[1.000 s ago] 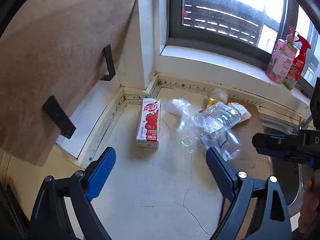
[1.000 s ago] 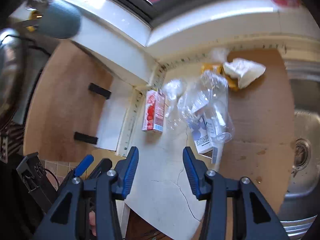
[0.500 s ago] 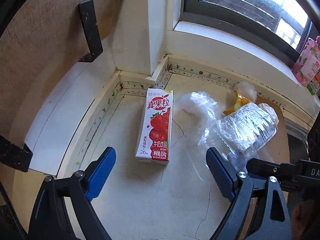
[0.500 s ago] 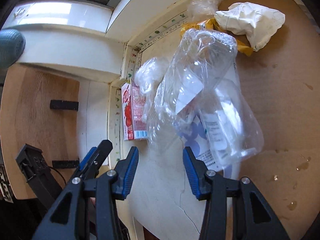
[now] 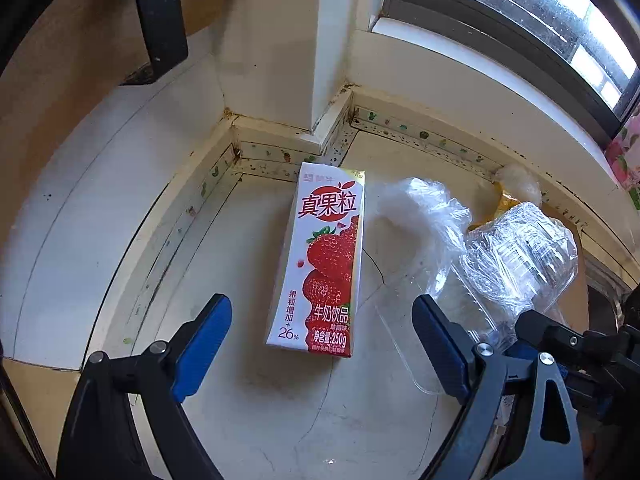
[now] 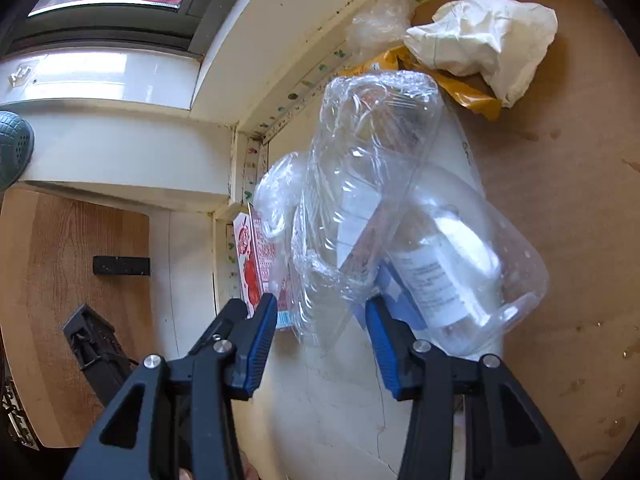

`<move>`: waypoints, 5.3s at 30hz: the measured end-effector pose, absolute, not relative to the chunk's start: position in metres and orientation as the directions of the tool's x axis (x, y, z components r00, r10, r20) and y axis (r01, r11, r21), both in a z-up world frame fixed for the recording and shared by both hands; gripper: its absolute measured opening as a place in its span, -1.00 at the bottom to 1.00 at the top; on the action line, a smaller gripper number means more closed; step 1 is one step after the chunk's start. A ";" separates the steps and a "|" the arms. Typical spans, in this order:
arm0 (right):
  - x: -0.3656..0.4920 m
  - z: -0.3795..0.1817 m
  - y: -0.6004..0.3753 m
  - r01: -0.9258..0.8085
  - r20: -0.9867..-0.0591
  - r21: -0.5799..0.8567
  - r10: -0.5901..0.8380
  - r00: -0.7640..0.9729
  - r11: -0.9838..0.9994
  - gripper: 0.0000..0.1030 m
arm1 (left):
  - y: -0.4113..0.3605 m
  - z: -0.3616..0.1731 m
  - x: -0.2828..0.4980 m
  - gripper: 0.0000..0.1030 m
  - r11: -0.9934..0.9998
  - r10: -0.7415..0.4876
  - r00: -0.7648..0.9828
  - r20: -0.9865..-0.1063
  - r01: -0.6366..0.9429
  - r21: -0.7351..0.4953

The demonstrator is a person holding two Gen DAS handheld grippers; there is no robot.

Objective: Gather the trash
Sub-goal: 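Grasp the strawberry milk carton with the left tool while the right tool grasps a crushed clear bottle, then carry the milk carton and clear bottle down over the floor bin with both tools, then open the left tool and right tool to drop carton and bottle into the bin, then raise both tools back up toward the trash on the counter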

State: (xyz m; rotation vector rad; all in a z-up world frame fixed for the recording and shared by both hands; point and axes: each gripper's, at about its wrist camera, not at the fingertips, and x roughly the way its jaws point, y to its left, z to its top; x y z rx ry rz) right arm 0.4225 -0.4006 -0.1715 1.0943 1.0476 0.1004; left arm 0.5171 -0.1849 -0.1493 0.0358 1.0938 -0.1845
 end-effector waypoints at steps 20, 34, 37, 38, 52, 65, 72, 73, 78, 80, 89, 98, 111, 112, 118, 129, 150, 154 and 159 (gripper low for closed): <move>0.439 -0.171 -0.384 0.320 -0.597 0.778 0.481 0.641 0.540 -0.11 | -0.176 -0.194 0.542 0.07 0.981 -0.191 0.382 -0.904 0.116 -0.159; 0.436 -0.162 -0.381 0.222 -0.557 0.779 0.486 0.673 0.586 -0.89 | -0.166 -0.174 0.500 0.05 0.981 -0.188 0.443 -0.877 0.134 -0.143; 0.434 -0.154 -0.379 0.195 -0.553 0.771 0.487 0.676 0.606 -0.90 | -0.163 -0.169 0.493 0.05 0.980 -0.193 0.449 -0.872 0.137 -0.147; 0.434 -0.152 -0.378 0.188 -0.553 0.770 0.490 0.674 0.610 -0.90 | -0.161 -0.168 0.491 0.05 0.978 -0.200 0.450 -0.870 0.139 -0.153; 0.383 -0.130 -0.370 0.098 -0.564 0.748 0.552 0.614 0.656 -0.90 | -0.150 -0.133 0.421 0.04 0.966 -0.226 0.480 -0.848 0.219 -0.134; 0.292 -0.077 -0.351 0.003 -0.538 0.725 0.564 0.626 0.689 -0.90 | -0.116 -0.097 0.317 0.04 0.950 -0.283 0.505 -0.816 0.267 -0.164; 0.208 -0.048 -0.320 -0.028 -0.518 0.706 0.543 0.661 0.708 -0.90 | -0.083 -0.081 0.242 0.04 0.936 -0.324 0.518 -0.792 0.296 -0.190; 0.191 -0.043 -0.313 -0.033 -0.514 0.702 0.539 0.668 0.711 -0.90 | -0.080 -0.080 0.235 0.04 0.934 -0.328 0.520 -0.789 0.302 -0.190; 0.128 -0.032 -0.279 -0.052 -0.510 0.685 0.529 0.679 0.727 -0.90 | -0.053 -0.074 0.174 0.04 0.925 -0.350 0.533 -0.770 0.325 -0.196; 0.101 -0.032 -0.266 -0.058 -0.514 0.679 0.530 0.675 0.732 -0.90 | -0.040 -0.076 0.148 0.04 0.922 -0.358 0.530 -0.769 0.329 -0.203; 0.015 -0.066 -0.215 -0.039 -0.600 0.641 0.532 0.598 0.767 -0.90 | 0.011 -0.112 0.052 0.04 0.928 -0.350 0.475 -0.808 0.290 -0.232; -0.013 -0.146 -0.182 -0.017 -0.737 0.565 0.514 0.438 0.825 -0.90 | 0.033 -0.201 0.012 0.04 0.941 -0.329 0.309 -0.892 0.190 -0.281; 0.026 -0.388 -0.150 0.028 -0.858 0.486 0.471 0.206 0.873 -0.90 | 0.032 -0.454 0.045 0.05 0.954 -0.299 0.074 -0.951 0.043 -0.297; 0.032 -0.411 -0.146 0.028 -0.863 0.481 0.468 0.190 0.876 -0.90 | 0.035 -0.476 0.052 0.05 0.956 -0.293 0.060 -0.954 0.029 -0.292; 0.067 -0.513 -0.126 0.034 -0.885 0.459 0.453 0.107 0.888 -0.90 | 0.045 -0.584 0.087 0.06 0.961 -0.278 -0.033 -0.960 -0.003 -0.278; 0.104 -0.602 -0.107 0.085 -0.889 0.448 0.453 -0.060 0.890 -0.84 | 0.054 -0.630 0.102 0.14 0.981 -0.193 -0.059 -0.979 -0.004 -0.193; 0.089 -0.522 -0.116 0.020 -0.904 0.424 0.425 -0.052 0.905 -0.84 | 0.061 -0.539 0.079 0.23 0.980 -0.199 0.018 -0.980 0.017 -0.199; 0.070 -0.474 -0.127 0.010 -0.907 0.421 0.421 -0.005 0.907 -0.84 | 0.060 -0.492 0.075 0.31 0.981 -0.194 0.066 -0.979 0.026 -0.193; 0.044 -0.412 -0.138 -0.029 -0.909 0.413 0.414 0.049 0.910 -0.84 | 0.054 -0.418 0.064 0.32 0.979 -0.203 0.140 -0.969 0.049 -0.198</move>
